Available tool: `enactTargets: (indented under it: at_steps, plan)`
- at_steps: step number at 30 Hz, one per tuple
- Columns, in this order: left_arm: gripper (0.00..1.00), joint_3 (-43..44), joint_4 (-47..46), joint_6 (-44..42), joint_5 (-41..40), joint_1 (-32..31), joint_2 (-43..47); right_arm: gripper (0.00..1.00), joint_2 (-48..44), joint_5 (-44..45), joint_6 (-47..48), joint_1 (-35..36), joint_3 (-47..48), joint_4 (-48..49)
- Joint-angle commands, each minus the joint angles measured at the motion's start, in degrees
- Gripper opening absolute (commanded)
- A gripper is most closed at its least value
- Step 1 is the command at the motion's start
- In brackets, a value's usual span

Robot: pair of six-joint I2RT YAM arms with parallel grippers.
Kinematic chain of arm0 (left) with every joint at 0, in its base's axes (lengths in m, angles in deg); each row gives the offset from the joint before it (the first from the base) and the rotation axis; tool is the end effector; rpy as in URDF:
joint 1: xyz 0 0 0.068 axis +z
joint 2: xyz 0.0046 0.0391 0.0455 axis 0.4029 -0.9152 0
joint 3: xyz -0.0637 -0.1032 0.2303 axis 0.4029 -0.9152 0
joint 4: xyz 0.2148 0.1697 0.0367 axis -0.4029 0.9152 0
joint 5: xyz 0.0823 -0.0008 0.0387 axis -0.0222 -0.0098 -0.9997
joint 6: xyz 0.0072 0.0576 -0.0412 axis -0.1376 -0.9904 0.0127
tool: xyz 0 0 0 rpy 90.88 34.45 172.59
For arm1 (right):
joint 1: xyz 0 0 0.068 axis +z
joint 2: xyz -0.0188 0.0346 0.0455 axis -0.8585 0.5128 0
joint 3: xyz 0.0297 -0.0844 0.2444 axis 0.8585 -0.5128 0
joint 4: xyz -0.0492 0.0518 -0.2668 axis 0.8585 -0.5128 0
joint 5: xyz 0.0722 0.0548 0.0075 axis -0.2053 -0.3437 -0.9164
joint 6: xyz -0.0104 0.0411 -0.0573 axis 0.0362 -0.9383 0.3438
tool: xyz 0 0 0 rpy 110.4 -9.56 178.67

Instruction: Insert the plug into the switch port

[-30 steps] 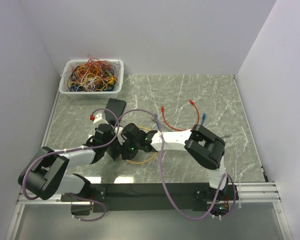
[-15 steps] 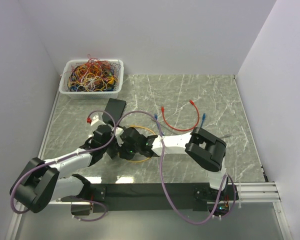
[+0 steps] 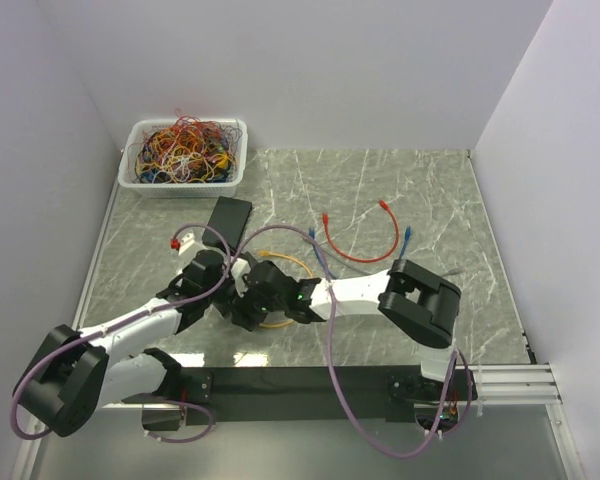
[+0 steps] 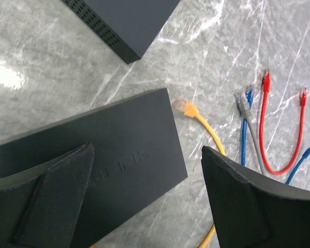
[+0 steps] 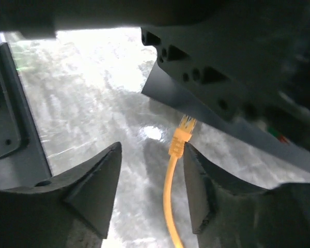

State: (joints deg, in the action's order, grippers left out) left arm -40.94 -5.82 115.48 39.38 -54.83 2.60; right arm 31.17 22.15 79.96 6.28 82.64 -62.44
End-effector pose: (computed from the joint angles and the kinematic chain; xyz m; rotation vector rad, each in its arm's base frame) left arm 0.2220 -0.1116 0.1313 -0.7508 2.0513 -0.5834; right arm 0.1695 0.3920 0.1262 -1.1948 1.9739 0.8613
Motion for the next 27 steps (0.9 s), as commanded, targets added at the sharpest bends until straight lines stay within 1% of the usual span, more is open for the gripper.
enactTargets:
  at_steps: [1, 2, 3, 5, 9, 13, 17, 22, 24, 25, 27]
  plan:
    - [0.93, -0.5, 14.2, -1.9, 6.3, -2.6, 2.0, 0.61, -4.4, 9.0, -5.3, -3.9, -1.9, 4.7]
    - [0.95, 0.0, 15.2, -2.1, 6.0, -2.6, 3.0, 0.64, -5.2, 9.5, -6.4, -3.9, -2.3, 4.4]
    - [0.98, 0.5, 16.1, -2.6, 5.5, -2.6, 3.6, 0.79, -5.7, 10.2, -6.7, -4.0, -2.4, 3.8]
    - [0.99, 1.9, 17.4, -3.1, 4.4, -2.4, 5.2, 0.91, -6.8, 11.3, -7.5, -4.3, -2.4, 3.0]
    - [0.99, 3.8, 21.3, -4.1, 3.3, -1.3, 8.2, 0.93, -9.1, 12.9, -9.5, -5.0, -4.1, 2.6]
    - [0.99, 5.7, 23.6, -5.4, 2.9, 1.0, 10.8, 0.95, -11.4, 13.7, -11.5, -5.9, -6.9, 4.3]
    - [0.99, 6.4, 25.5, -6.7, 3.6, 5.7, 13.3, 0.96, -12.5, 13.6, -14.5, -8.4, -7.7, 4.2]
    - [0.99, 5.4, 26.7, -7.8, 5.5, 10.8, 16.3, 0.96, -10.4, 9.3, -16.9, -13.9, -4.0, 2.6]
    - [0.99, 5.0, 27.2, -7.6, 5.9, 11.5, 16.9, 0.96, -8.3, 8.8, -17.4, -15.4, -1.6, 1.7]
    - [1.00, 4.4, 27.2, -7.4, 6.5, 11.6, 17.1, 0.96, -7.5, 6.8, -17.5, -15.6, -0.7, 1.4]
    - [0.99, 3.3, 26.8, -6.7, 7.2, 11.7, 17.1, 0.96, -4.8, 5.7, -17.4, -15.7, 2.0, 0.7]
